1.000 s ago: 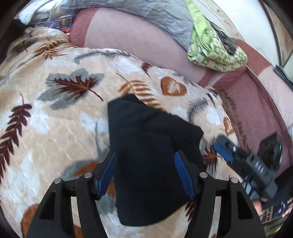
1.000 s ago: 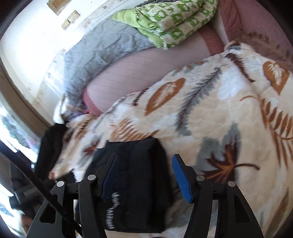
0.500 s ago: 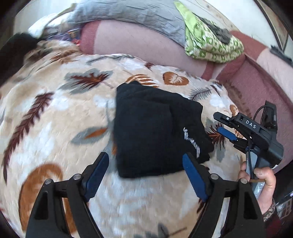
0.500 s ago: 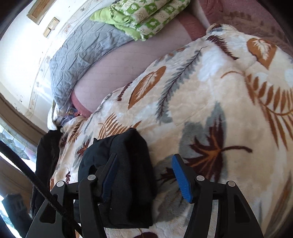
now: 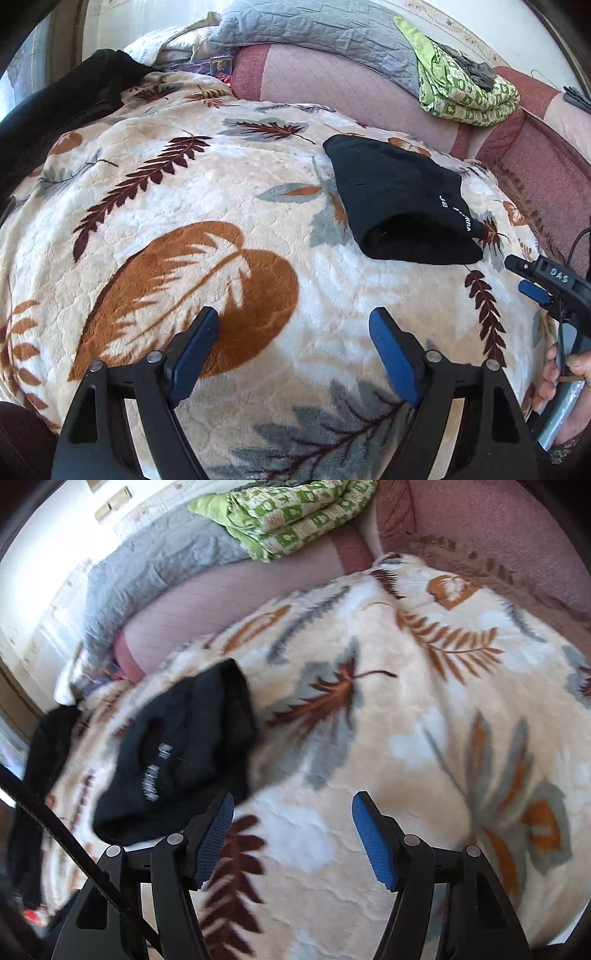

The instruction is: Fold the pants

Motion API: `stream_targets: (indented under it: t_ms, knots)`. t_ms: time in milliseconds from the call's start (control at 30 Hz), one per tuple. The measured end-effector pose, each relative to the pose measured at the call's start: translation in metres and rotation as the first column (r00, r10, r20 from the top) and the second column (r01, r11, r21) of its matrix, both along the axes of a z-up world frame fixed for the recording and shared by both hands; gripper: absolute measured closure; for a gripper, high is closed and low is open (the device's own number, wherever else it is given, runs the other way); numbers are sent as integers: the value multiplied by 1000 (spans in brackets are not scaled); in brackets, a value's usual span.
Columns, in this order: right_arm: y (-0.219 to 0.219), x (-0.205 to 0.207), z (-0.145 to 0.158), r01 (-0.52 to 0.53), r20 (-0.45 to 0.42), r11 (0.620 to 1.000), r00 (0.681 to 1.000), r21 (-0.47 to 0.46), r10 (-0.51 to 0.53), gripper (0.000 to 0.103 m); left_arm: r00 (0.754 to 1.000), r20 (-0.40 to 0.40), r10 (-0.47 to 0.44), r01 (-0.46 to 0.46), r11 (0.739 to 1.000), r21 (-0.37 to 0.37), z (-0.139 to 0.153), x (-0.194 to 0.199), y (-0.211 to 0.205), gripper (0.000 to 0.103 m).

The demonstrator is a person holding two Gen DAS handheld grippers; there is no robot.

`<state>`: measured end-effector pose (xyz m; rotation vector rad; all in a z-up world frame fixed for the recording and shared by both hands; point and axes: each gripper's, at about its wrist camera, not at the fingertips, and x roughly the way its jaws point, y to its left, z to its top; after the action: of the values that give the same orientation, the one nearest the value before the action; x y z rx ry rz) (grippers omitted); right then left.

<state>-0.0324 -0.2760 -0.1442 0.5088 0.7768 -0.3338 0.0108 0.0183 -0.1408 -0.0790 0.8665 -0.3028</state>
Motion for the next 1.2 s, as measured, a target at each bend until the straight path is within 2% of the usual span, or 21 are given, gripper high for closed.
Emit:
stream_targets:
  t_ms: [100, 167, 300, 367, 400, 500, 533, 600, 700, 833, 933, 1067, 1200]
  knots:
    - [-7, -1, 5, 71, -20, 987, 997, -146, -75, 29, 1000, 27, 2, -2, 1000, -17, 7, -4, 5, 20]
    - [-13, -1, 6, 108, -36, 968, 992, -227, -119, 22, 1000, 29, 6, -5, 1000, -22, 7, -4, 7, 20]
    - [-28, 6, -1, 126, -110, 964, 982, -236, -156, 22, 1000, -19, 23, -24, 998, -64, -2, 2, 9, 20]
    - [-39, 17, -2, 121, -161, 960, 973, -254, -165, 21, 1000, 5, 25, -25, 999, -43, -1, 0, 7, 20]
    - [-42, 21, -4, 123, -177, 955, 969, -270, -175, 19, 1000, 18, 23, -23, 999, -29, 0, -2, 5, 20]
    - [-53, 38, -19, 86, -254, 938, 951, -336, -179, 4, 999, 39, 18, -18, 1000, -12, 0, -5, 1, 20]
    - [-56, 41, -25, 83, -245, 945, 955, -317, -166, 0, 999, 38, 18, -17, 1000, -4, -1, -5, 0, 20]
    - [-65, 41, -26, 148, -215, 953, 954, -265, -208, 0, 999, 31, 16, -16, 1000, 1, -3, -3, 0, 20]
    - [-61, 46, -29, 147, -233, 941, 947, -304, -223, 0, 999, 38, 13, -13, 1000, -2, -3, -3, 1, 20]
    - [-62, 40, -27, 158, -204, 947, 954, -280, -220, 0, 999, 33, 18, -19, 1000, 3, -4, 4, 1, 20]
    - [-58, 45, -28, 149, -225, 939, 948, -309, -224, 0, 999, 30, 18, -18, 1000, -12, -4, 6, 3, 20]
    - [-61, 45, -28, 152, -219, 943, 950, -296, -222, 0, 999, 29, 18, -17, 1000, -15, -4, 6, 4, 20]
    - [-61, 45, -28, 150, -222, 943, 950, -298, -221, 0, 999, 36, 14, -14, 1000, 8, -6, 6, 2, 20]
